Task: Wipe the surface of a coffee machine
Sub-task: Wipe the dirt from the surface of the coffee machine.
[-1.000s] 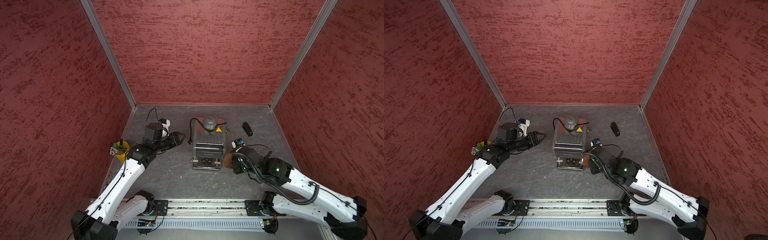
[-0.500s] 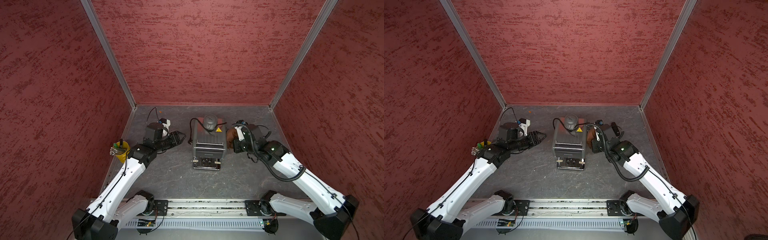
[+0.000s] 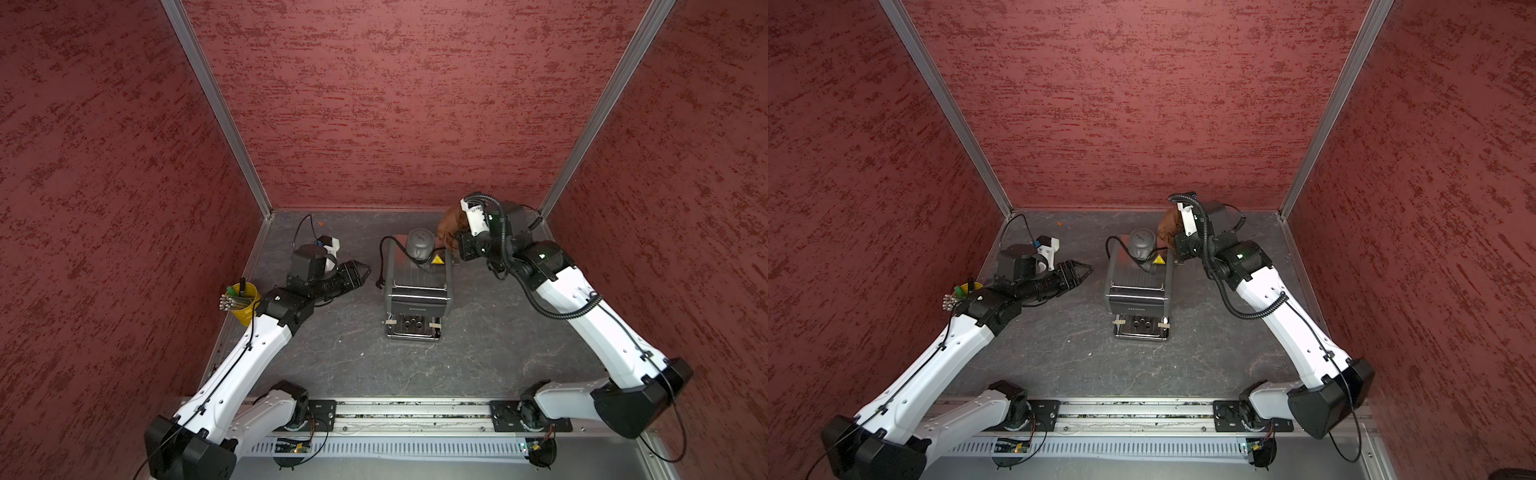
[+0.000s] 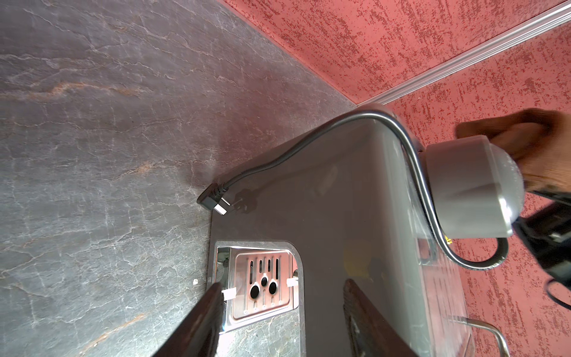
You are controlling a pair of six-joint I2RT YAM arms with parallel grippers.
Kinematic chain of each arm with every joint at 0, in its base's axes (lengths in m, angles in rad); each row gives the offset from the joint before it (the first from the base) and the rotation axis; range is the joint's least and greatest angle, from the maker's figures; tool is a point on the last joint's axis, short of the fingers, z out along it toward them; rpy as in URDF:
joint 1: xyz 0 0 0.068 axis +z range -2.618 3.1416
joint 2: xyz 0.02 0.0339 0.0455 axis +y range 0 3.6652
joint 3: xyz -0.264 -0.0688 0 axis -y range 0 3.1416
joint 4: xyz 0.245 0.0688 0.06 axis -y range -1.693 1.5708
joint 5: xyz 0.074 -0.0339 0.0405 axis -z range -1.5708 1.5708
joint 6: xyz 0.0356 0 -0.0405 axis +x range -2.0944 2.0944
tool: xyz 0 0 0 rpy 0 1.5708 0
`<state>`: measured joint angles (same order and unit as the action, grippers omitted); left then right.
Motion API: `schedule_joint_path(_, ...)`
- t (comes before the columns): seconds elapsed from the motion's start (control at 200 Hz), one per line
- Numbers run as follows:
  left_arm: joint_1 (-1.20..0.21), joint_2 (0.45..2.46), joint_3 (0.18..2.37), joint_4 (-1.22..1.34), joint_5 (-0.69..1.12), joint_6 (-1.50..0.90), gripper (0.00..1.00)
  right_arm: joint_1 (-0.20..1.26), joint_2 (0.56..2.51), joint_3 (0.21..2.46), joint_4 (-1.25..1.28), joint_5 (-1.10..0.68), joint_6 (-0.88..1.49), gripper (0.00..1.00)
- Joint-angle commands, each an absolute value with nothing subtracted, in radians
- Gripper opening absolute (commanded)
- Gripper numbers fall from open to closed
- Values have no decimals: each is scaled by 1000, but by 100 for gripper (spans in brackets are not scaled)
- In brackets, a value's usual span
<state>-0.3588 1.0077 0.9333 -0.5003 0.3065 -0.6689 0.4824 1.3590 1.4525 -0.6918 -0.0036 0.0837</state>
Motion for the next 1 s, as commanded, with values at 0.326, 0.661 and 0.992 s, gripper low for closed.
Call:
schedule_joint_path(0.326, -353, 1015, 901, -454, 311, -687, 62, 411, 1230, 1147, -620, -77, 159, 0)
schedule_joint_path(0.661, -353, 1028, 908, -452, 315, -687, 62, 408, 1159, 898, -405, -189, 302, 0)
schedule_joint_path(0.992, -353, 1021, 904, -448, 321, -695, 62, 410, 1075, 648, -161, -334, 467, 0)
